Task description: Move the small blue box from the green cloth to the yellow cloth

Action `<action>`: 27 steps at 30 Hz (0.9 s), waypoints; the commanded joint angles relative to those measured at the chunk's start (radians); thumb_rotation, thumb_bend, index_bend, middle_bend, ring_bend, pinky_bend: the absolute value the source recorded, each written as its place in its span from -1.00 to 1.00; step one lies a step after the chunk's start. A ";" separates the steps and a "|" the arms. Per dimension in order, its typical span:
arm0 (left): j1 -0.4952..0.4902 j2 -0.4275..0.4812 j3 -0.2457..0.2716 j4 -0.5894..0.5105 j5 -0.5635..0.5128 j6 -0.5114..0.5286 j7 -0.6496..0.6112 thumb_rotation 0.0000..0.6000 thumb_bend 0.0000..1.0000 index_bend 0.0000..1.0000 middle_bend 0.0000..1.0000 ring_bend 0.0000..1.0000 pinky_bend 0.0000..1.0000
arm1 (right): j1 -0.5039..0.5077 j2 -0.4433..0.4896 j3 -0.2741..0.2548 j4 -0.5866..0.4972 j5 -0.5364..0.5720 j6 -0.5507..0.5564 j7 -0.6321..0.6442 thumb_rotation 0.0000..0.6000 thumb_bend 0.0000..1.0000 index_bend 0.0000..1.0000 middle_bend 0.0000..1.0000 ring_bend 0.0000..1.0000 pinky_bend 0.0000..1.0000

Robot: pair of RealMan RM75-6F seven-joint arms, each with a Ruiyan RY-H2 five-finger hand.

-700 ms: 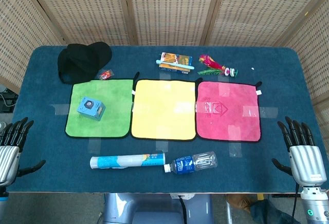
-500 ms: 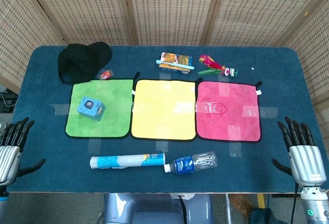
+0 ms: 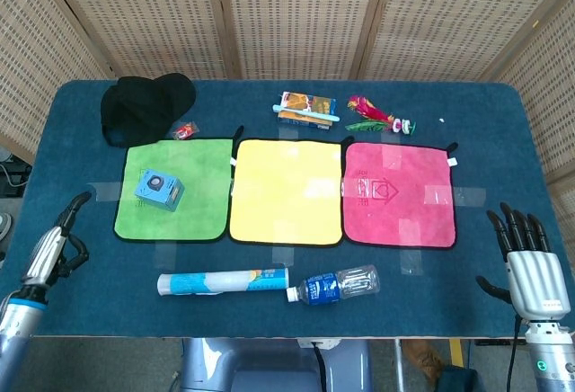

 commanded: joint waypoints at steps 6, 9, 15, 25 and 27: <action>-0.157 -0.226 -0.137 0.255 -0.205 -0.242 -0.226 1.00 1.00 -1.00 -1.00 -1.00 -1.00 | 0.011 -0.007 0.009 0.014 0.036 -0.025 -0.004 1.00 -1.00 -1.00 -1.00 -1.00 -1.00; -0.187 -0.250 -0.151 0.289 -0.217 -0.310 -0.280 1.00 1.00 -1.00 -1.00 -1.00 -1.00 | 0.014 -0.009 0.012 0.017 0.047 -0.030 -0.007 1.00 -1.00 -1.00 -1.00 -1.00 -1.00; -0.228 -0.311 -0.172 0.371 -0.208 -0.367 -0.361 1.00 1.00 -1.00 -1.00 -1.00 -1.00 | 0.016 -0.010 0.018 0.024 0.066 -0.034 -0.011 1.00 -1.00 -1.00 -1.00 -1.00 -1.00; -0.289 -0.416 -0.214 0.421 -0.230 -0.405 -0.391 1.00 1.00 -1.00 -1.00 -1.00 -1.00 | 0.023 -0.012 0.025 0.028 0.095 -0.047 -0.019 1.00 -1.00 -1.00 -1.00 -1.00 -1.00; -0.296 -0.432 -0.222 0.423 -0.236 -0.406 -0.390 1.00 1.00 -1.00 -1.00 -1.00 -1.00 | 0.024 -0.012 0.025 0.030 0.097 -0.049 -0.019 1.00 -1.00 -1.00 -1.00 -1.00 -1.00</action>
